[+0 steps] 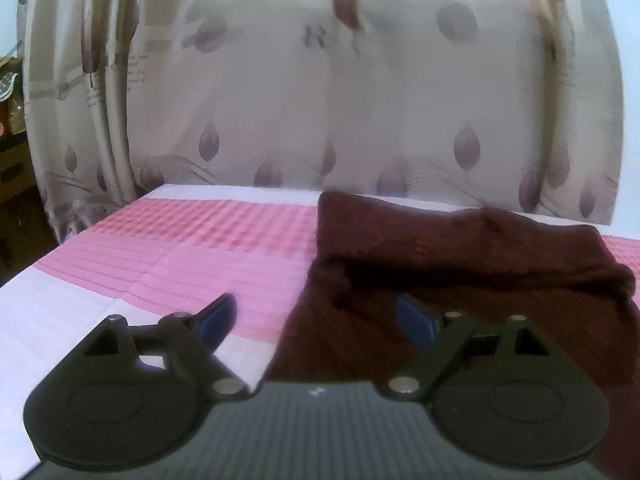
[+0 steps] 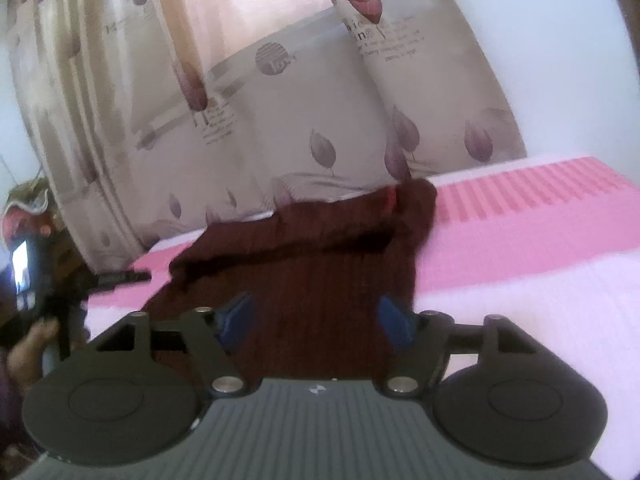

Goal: Fold small clothes

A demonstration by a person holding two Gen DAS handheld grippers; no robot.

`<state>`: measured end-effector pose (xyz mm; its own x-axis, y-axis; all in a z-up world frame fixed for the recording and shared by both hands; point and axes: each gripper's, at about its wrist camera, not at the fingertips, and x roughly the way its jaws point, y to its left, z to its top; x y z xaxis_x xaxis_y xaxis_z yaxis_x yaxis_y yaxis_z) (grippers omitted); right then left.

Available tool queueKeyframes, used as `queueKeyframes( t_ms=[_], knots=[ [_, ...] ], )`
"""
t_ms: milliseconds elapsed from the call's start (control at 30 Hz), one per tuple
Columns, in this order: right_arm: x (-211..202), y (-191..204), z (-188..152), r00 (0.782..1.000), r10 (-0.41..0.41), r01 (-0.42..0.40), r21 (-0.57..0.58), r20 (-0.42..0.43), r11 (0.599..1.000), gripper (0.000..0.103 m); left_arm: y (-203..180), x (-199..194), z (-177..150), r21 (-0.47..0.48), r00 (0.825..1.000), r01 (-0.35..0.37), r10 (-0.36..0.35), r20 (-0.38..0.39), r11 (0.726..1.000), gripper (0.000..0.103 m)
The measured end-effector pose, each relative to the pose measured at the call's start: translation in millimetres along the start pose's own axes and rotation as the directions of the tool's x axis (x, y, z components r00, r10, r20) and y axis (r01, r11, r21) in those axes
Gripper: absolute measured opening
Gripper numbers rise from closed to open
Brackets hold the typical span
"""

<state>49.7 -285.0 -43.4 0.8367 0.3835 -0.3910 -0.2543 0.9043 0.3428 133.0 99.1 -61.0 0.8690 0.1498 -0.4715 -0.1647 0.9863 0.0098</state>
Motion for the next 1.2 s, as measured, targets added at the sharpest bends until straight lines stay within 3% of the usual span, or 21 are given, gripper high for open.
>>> queueKeyframes(
  t_ms=[333,667,867,967,1100,1167,1200],
  knots=[
    [-30,-13,-55,0.997,-0.018,0.024,0.078,-0.072,0.997,0.076,-1,-31,-14,0.056,1.0,0.0,0.0,0.011,0.998,0.088],
    [-37,-9,-69,0.995,0.018,-0.01,0.076,-0.096,0.997,0.08,21,-48,-31,0.102,1.0,-0.025,0.026,-0.014,0.994,0.088],
    [-40,-5,-69,0.992,0.048,-0.04,0.068,-0.117,0.997,0.08,73,-49,-36,0.041,0.993,0.063,-0.058,-0.105,0.997,0.088],
    [-42,-3,-71,0.989,0.069,-0.061,0.063,-0.128,0.996,0.08,104,-47,-42,-0.036,0.97,0.162,-0.166,-0.179,0.986,0.088],
    [-43,-7,-72,0.987,0.097,-0.087,0.081,-0.126,0.993,0.08,125,-43,-57,-0.106,0.9,0.304,-0.322,-0.293,0.947,0.087],
    [-44,-10,-71,0.985,0.117,-0.104,0.099,-0.127,0.99,0.08,129,-44,-68,-0.101,0.88,0.332,-0.347,-0.323,0.938,0.087],
    [-44,-12,-70,0.984,0.125,-0.111,0.109,-0.128,0.988,0.08,129,-48,-72,-0.08,0.882,0.347,-0.354,-0.311,0.934,0.087]
  ],
)
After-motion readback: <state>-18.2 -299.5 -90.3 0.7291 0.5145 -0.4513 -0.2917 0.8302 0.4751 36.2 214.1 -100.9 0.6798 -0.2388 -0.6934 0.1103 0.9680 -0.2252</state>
